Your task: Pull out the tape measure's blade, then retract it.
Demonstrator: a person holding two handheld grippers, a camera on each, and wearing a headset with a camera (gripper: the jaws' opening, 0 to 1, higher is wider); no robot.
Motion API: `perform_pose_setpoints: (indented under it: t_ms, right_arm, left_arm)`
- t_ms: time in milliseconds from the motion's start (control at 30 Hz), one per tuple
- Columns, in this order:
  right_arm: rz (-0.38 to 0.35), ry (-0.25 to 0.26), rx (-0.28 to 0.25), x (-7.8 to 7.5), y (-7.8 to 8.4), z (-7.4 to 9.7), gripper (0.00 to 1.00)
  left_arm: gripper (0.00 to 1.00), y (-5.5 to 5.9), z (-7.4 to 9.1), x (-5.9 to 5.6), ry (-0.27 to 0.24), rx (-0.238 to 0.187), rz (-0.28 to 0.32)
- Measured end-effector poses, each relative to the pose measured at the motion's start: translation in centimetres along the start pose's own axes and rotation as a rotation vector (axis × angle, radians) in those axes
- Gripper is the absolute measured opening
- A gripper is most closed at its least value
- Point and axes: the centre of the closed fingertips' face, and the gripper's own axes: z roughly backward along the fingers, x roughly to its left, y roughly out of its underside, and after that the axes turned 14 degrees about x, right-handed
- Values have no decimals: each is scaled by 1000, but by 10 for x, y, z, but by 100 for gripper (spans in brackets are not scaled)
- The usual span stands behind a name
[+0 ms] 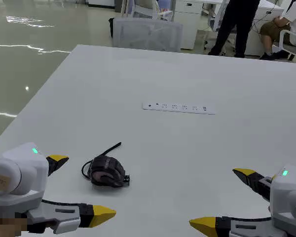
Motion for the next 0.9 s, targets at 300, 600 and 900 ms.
perform_pose_setpoints:
  t_ms: [300, 600, 900]
  right_arm:
    - [-20, 9, -26, -5, -3, 3, 100]
    - [-12, 3, -23, -3, -3, 3, 100]
    - [-7, 2, -20, -5, -3, 1, 100]
  left_arm:
    - [98, -4, 0, 0, 0, -12, 8]
    - [98, -3, -1, 1, -1, -9, 6]
    - [98, -4, -1, 3, -4, -8, 4]
